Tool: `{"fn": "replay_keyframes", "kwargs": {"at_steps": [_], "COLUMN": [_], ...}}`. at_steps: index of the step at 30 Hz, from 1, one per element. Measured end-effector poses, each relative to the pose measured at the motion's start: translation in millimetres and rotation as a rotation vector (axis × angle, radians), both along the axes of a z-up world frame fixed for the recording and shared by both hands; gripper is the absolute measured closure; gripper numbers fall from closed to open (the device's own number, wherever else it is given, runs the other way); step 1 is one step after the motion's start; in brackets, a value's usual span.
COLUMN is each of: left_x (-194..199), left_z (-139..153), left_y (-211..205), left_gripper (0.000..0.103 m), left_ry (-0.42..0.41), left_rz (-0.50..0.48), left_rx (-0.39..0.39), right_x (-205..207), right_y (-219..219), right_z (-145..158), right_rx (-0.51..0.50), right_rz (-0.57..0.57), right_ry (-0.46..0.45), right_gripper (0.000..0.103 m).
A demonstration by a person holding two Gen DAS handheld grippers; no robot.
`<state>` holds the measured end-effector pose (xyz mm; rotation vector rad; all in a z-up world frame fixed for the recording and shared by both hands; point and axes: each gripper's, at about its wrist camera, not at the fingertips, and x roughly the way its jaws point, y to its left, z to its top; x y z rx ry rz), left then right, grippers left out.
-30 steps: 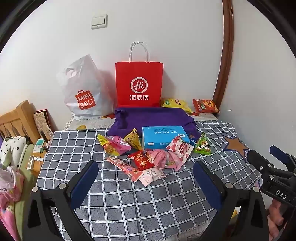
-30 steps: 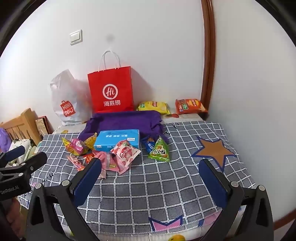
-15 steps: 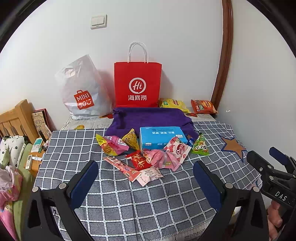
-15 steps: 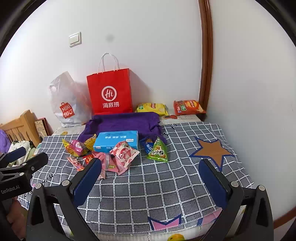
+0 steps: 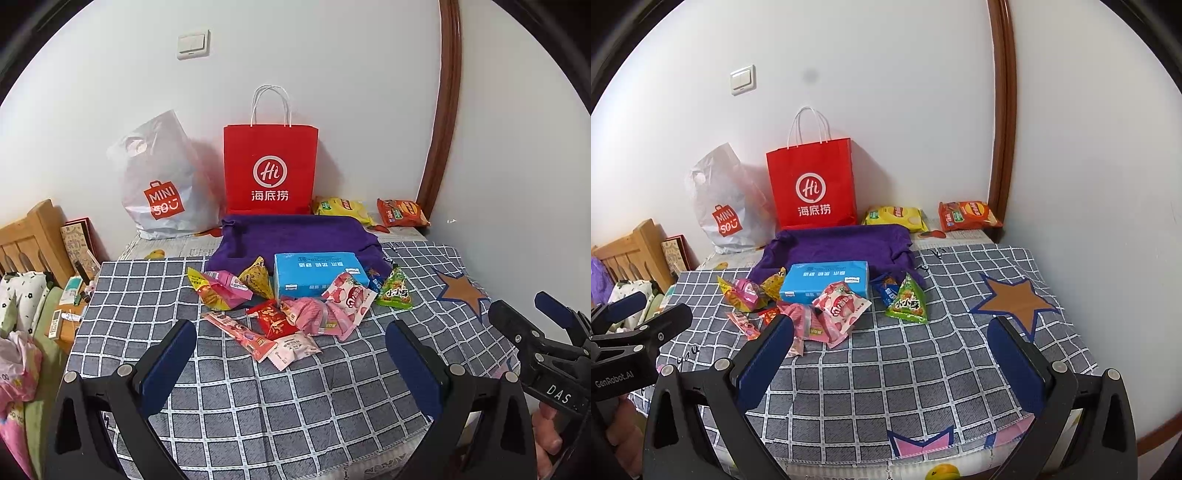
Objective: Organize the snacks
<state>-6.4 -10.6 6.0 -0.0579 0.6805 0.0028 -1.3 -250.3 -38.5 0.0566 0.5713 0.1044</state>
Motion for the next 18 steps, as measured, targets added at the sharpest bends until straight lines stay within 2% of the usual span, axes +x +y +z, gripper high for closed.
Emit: {"fn": "replay_keyframes", "kwargs": {"at_steps": [18], "left_x": [-2.1], "left_z": [1.9], "left_y": [2.7], "left_gripper": [0.001], "left_ry": [-0.002], "left_rz": [-0.004], "left_rx": [-0.011], "right_x": [-2.5], "right_y": [6.2], "right_z": [2.3], "right_rx": [-0.009], "right_rz": [0.016], "right_ry": [-0.011], "right_gripper": [0.000]}}
